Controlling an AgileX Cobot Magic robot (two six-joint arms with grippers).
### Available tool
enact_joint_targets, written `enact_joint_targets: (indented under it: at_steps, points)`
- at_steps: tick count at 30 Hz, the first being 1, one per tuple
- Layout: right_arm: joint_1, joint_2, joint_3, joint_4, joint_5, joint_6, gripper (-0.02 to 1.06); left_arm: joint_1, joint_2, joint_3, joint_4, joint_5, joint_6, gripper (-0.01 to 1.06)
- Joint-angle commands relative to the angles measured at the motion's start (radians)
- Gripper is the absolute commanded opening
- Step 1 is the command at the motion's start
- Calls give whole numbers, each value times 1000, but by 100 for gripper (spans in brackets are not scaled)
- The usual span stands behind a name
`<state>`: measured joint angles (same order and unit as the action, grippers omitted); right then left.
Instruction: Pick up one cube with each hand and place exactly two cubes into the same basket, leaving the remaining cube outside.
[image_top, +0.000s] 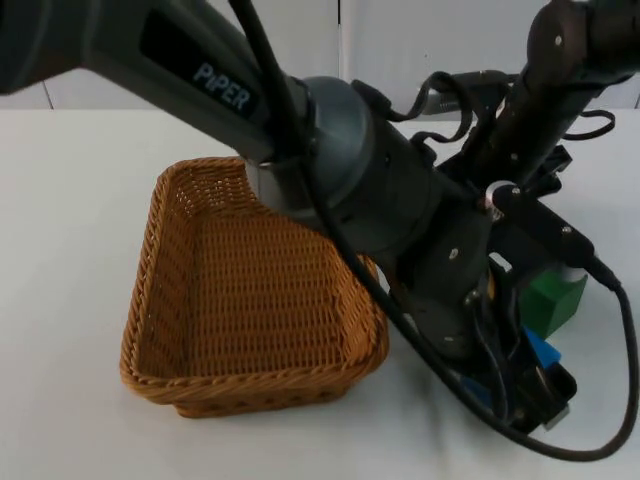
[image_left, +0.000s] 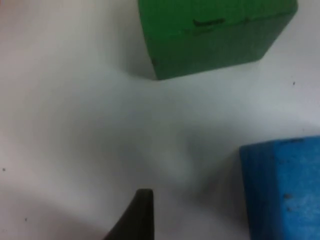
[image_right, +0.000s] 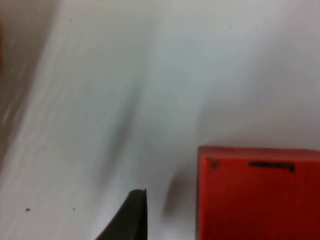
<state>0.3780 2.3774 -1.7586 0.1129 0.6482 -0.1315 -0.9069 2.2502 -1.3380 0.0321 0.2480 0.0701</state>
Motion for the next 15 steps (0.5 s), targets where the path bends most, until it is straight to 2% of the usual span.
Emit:
enact_joint_targets:
  at_steps: [1, 4, 8, 9, 11, 14, 15]
  points:
    - [6, -3, -5, -3, -5, 1, 104, -4, 5, -5, -1, -9, -7, 105]
    - [6, -3, -5, -3, -5, 1, 101, -4, 14, -5, -1, -11, -7, 105]
    - [6, -3, -5, -3, -7, 1, 80, -4, 18, -5, -1, -9, -7, 105]
    - [6, -3, -5, -3, -7, 1, 80, -4, 18, -5, -1, -9, -7, 105]
    - [6, -3, -5, -3, -7, 1, 69, -4, 18, -5, -1, -4, -7, 105]
    - [6, -3, -5, -3, -4, 1, 47, -4, 18, -5, -1, 1, -7, 97]
    - [6, -3, -5, -3, -4, 1, 47, -4, 18, -5, -1, 1, -7, 97]
